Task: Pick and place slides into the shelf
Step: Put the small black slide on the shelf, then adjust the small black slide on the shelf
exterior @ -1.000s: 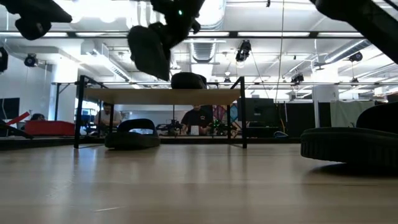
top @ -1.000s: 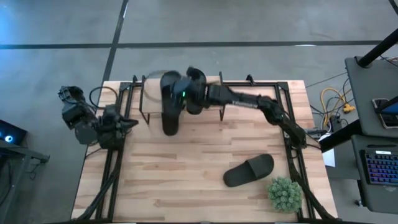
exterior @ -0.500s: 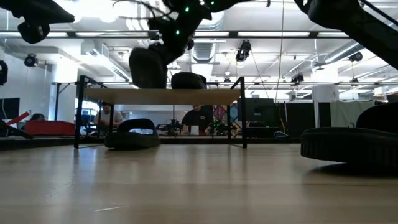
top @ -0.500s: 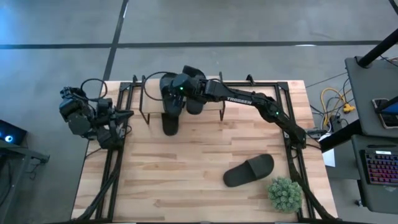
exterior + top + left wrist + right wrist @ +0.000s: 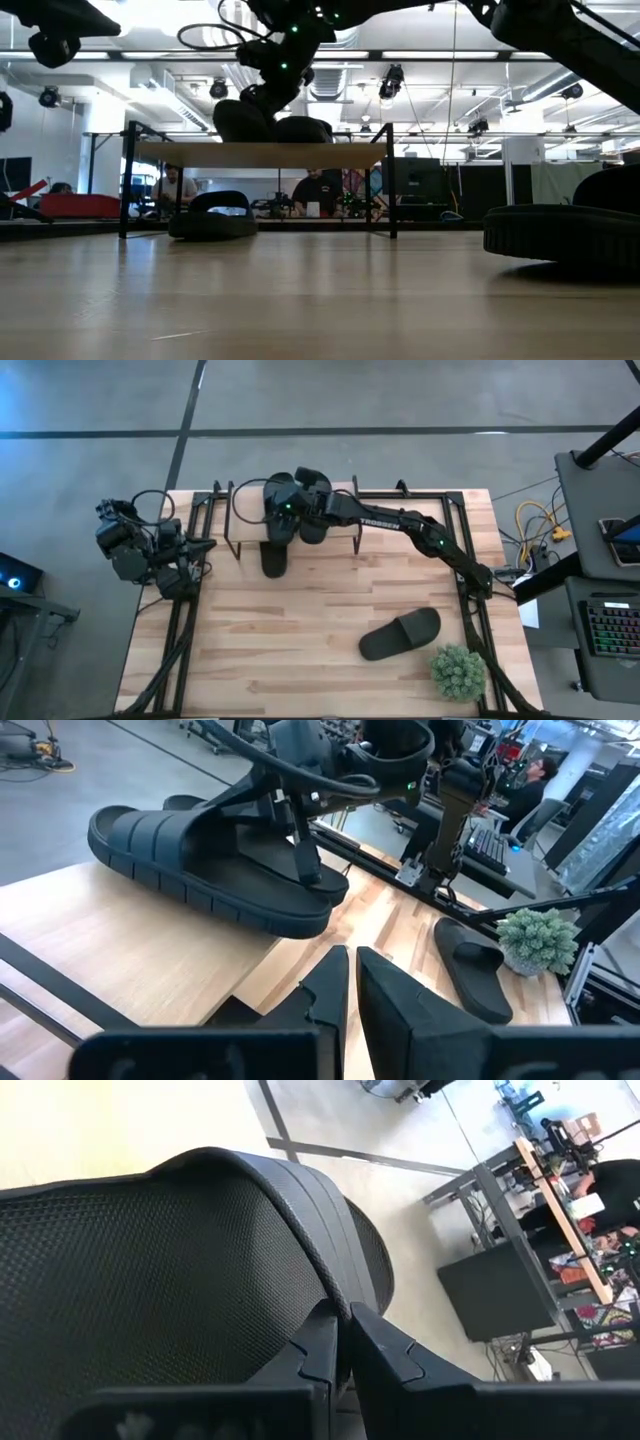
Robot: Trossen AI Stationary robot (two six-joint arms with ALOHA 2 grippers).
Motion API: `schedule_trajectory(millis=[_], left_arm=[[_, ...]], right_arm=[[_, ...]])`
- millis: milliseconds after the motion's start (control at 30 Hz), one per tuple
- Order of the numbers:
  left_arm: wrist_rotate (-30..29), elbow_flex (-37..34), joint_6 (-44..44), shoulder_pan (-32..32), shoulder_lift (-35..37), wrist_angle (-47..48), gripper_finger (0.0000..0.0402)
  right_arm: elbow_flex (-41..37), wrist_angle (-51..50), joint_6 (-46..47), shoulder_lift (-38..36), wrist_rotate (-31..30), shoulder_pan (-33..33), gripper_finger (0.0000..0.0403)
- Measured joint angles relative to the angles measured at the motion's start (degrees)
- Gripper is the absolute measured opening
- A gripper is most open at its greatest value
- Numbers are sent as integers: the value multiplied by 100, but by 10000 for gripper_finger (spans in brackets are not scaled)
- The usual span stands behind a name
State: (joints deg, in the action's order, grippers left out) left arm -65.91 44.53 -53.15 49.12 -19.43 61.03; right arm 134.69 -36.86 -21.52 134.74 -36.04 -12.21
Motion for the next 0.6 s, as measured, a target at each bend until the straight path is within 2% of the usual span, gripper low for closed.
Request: schedule_trajectory(millis=[167, 333, 600], left_arm=[[3, -2, -4, 0, -49, -2, 10], [9, -2, -9, 0, -79, -3, 10], [20, -2, -52, 0, -78, -43, 10]], right_arm=[[0, -14, 41, 0, 29, 33, 27], [0, -29, 432, 0, 384, 31, 74], [7, -406, 926, -22, 329, 100, 147]])
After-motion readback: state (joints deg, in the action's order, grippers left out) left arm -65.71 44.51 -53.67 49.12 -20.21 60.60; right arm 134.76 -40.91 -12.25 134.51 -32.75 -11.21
